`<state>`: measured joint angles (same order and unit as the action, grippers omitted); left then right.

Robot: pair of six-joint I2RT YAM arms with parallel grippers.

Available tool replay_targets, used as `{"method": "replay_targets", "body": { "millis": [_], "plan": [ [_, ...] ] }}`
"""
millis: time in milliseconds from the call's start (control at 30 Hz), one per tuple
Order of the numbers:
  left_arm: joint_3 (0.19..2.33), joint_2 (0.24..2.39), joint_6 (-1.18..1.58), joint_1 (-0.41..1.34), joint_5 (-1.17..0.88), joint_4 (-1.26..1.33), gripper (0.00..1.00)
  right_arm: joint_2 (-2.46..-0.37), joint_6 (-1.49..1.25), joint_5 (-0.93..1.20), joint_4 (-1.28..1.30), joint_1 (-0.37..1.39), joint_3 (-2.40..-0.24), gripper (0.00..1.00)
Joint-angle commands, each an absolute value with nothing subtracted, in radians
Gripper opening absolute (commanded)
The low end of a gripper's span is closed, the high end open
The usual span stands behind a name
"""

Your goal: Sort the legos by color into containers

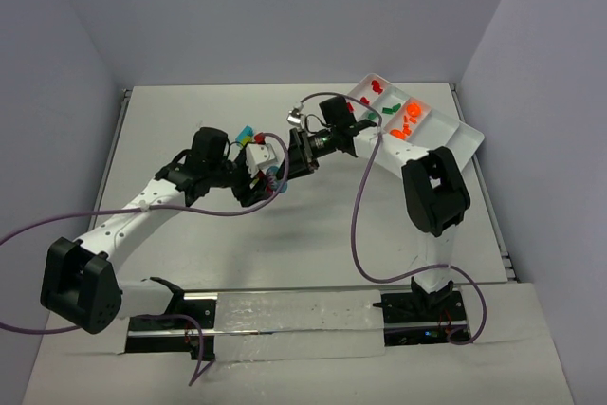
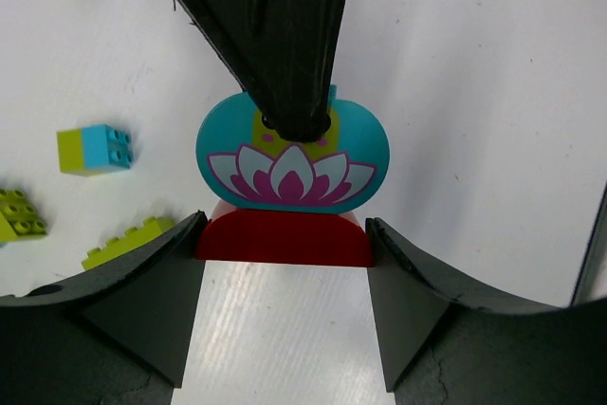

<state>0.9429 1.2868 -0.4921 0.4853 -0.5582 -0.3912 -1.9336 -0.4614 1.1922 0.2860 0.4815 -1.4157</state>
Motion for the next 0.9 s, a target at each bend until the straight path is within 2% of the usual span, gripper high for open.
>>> {"method": "replay_targets", "body": {
  "millis": [0,133,200,267,400,567,733,867],
  "plan": [
    [0.915,1.270,-0.502,0.480,-0.515,-0.340,0.03,-1.841,-0.499,1.277,0.208,0.365,-1.372,0.00],
    [0.911,1.283,-0.504,0.480,-0.518,-0.332,0.03,-1.760,-0.596,1.292,0.091,0.227,-1.304,0.00],
    [0.919,1.295,-0.506,0.480,-0.518,-0.330,0.03,-1.739,-0.550,1.275,0.161,0.135,-1.321,0.00],
    [0.930,1.304,-0.505,0.481,-0.523,-0.326,0.03,-1.723,-0.408,1.200,0.342,0.062,-1.380,0.00],
    [0.973,1.338,-0.481,0.489,-0.538,-0.315,0.02,-1.696,-0.162,0.947,0.630,-0.142,-1.505,0.00],
    [1.019,1.373,-0.449,0.511,-0.538,-0.291,0.03,-1.711,-0.012,0.617,0.745,-0.370,-1.605,0.00],
    [1.059,1.406,-0.417,0.534,-0.536,-0.273,0.04,-1.812,0.064,0.434,0.815,-0.466,-1.736,0.00],
    [1.072,1.419,-0.407,0.541,-0.525,-0.267,0.04,-1.908,0.077,0.363,0.833,-0.474,-1.800,0.00]
  ]
}}
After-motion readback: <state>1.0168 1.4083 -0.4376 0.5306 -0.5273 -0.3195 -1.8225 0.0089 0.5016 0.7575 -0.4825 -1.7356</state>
